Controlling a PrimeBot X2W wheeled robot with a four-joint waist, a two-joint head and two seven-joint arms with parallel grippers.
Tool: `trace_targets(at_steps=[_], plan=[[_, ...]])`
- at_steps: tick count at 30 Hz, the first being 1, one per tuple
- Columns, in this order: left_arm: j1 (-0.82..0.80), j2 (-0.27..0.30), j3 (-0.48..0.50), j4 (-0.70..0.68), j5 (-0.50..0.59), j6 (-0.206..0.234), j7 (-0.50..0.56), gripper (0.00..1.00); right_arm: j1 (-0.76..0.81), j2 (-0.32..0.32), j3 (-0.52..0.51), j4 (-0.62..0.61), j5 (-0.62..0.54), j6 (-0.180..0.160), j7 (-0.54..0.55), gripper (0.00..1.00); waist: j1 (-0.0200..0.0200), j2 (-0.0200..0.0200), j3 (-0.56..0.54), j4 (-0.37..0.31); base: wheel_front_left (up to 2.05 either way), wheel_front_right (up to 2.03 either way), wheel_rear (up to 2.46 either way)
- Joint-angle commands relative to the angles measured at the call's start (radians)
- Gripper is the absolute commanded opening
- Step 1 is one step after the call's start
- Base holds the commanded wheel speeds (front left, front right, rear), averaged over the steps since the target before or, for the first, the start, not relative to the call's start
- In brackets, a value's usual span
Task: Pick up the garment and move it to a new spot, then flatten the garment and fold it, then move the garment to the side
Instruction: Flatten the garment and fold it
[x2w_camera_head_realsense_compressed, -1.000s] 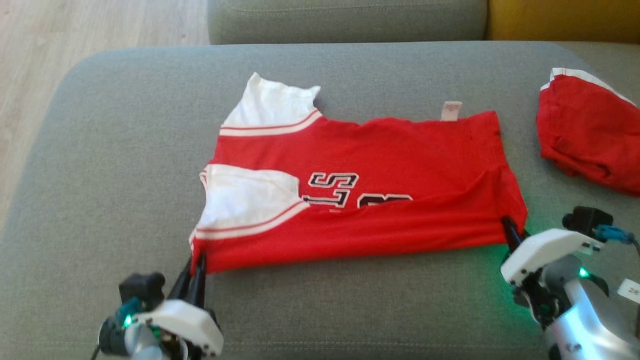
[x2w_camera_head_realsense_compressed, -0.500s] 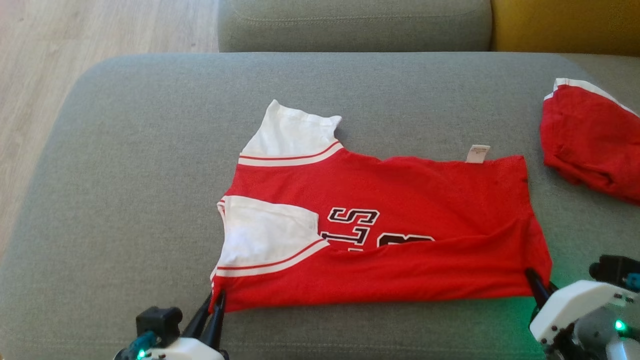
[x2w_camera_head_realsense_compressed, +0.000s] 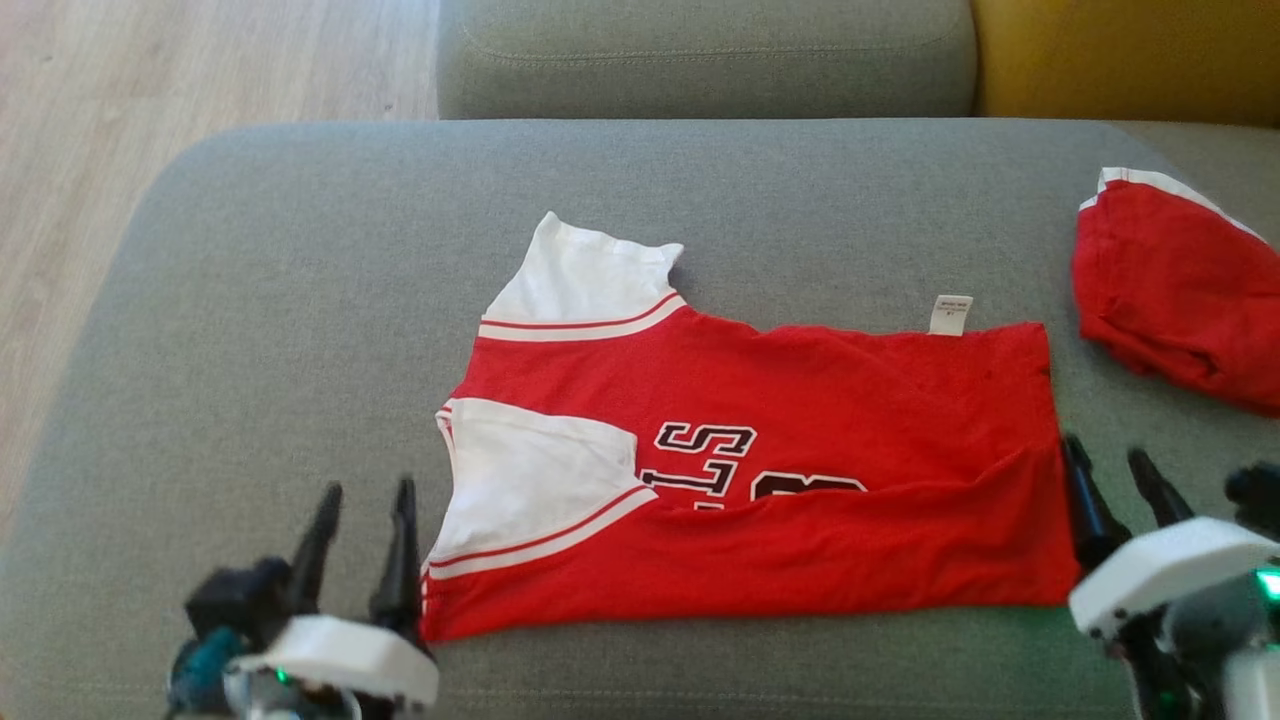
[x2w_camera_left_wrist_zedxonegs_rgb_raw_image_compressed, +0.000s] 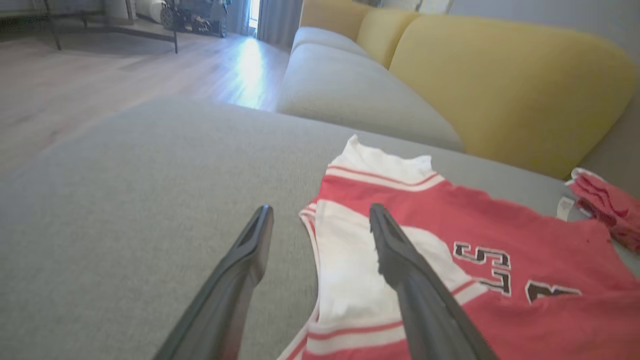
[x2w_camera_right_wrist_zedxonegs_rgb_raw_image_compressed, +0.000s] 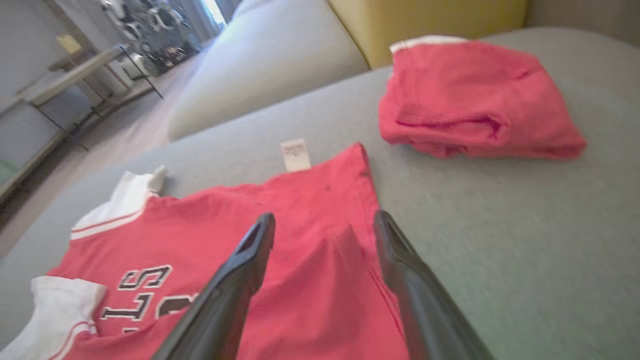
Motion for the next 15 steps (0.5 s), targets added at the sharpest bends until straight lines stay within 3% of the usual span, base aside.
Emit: trace_targets(at_steps=[1, 8, 15], plan=[[-0.071, -0.005, 0.049, -0.064, -0.01, 0.011, -0.019, 1.0, -0.06, -0.008, 0.05, -0.056, -0.017, -0.001, -0.05, 1.0, 0.0, -0.0001, 0.0, 0.0, 0.0, 0.0, 0.0], [-0.105, -0.019, 0.078, -0.156, -0.032, 0.03, -0.03, 1.0, -0.084, -0.007, 0.131, -0.061, -0.125, -0.001, -0.261, 1.0, 0.0, -0.0001, 0.008, -0.011, 0.0, 0.0, 0.0], [-0.115, -0.022, 0.067, -0.159, -0.021, 0.023, -0.03, 1.0, -0.11, -0.007, 0.183, -0.015, -0.121, -0.001, -0.339, 1.0, 0.0, -0.0001, 0.027, -0.03, 0.0, 0.0, 0.0]])
